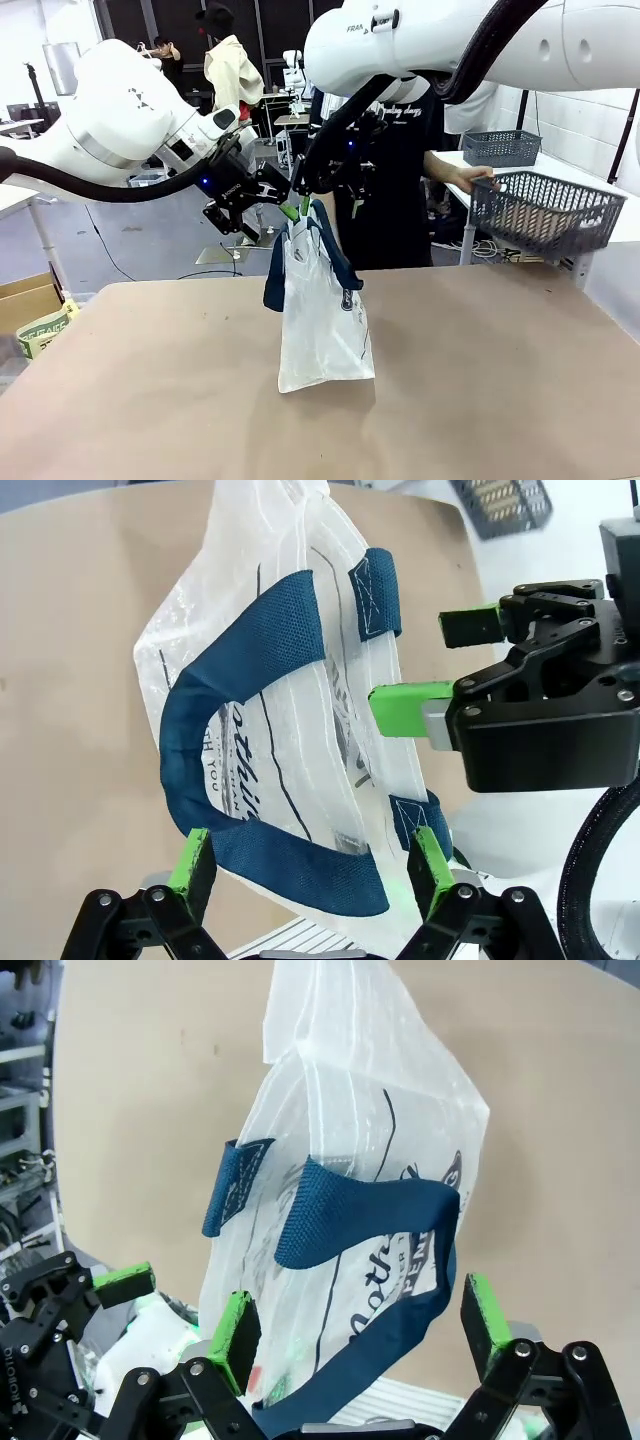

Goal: Transfer purchased items from the store into the shopping bag.
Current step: Open the Reusable shopping bag in the center of the table.

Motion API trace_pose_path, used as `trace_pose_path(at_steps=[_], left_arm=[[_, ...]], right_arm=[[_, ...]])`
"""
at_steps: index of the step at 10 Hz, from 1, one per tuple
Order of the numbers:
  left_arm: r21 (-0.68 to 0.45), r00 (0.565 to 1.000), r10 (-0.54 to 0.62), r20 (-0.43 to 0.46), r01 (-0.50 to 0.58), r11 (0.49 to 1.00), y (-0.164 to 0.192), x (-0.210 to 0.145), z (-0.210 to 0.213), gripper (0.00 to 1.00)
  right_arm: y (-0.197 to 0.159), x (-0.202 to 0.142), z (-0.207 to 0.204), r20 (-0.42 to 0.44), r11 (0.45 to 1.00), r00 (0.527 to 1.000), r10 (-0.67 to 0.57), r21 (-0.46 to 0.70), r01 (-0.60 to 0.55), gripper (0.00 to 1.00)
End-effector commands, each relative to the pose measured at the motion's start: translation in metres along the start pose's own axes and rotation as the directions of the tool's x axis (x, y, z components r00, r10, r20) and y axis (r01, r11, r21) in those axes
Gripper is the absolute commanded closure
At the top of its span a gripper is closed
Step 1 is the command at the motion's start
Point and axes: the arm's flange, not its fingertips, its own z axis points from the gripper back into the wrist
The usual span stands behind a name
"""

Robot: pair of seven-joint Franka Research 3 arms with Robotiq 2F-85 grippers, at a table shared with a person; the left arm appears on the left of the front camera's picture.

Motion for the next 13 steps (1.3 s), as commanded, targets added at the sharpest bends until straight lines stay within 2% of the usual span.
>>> trace_pose_path(at_steps=[1,5,6,7,8,11,13], left_arm=[[-0.03,1.0,-0.009,-0.012,0.008,1.0,0.005,-0.002,-0.002,0.0],[-0.01,0.998,0.015,-0.053,-0.015,1.0,0.015,-0.002,-0.018,0.0],[-0.009,0.998,0.009,-0.059,-0.009,1.0,0.015,-0.002,-0.023,0.06],[-0.002,0.997,-0.005,-0.072,0.005,1.0,0.013,-0.001,-0.029,0.21],[0.015,0.997,-0.011,-0.077,0.013,1.0,0.013,-0.002,-0.031,0.41],[0.023,0.997,-0.004,-0.071,0.005,1.0,0.013,-0.003,-0.03,1.0],[0.03,0.998,-0.003,-0.061,0.005,1.0,0.014,-0.003,-0.027,1.0]], right_arm=[[0.003,0.008,-0.003,-0.035,0.999,0.999,-0.012,-0.039,0.011,0.0],[0.0,0.005,-0.02,-0.071,0.999,0.998,0.002,-0.041,-0.005,0.0],[-0.002,0.002,-0.023,-0.07,0.999,0.997,0.03,-0.013,-0.031,0.0],[-0.005,0.0,-0.027,-0.056,0.998,0.997,0.052,-0.022,-0.053,0.0],[-0.008,-0.004,-0.029,-0.008,0.994,0.994,0.113,-0.004,-0.113,0.0],[-0.014,-0.013,-0.032,-0.014,0.989,0.989,0.148,0.003,-0.148,0.59],[-0.019,-0.023,-0.033,-0.026,0.986,0.986,0.164,-0.01,-0.164,0.99]])
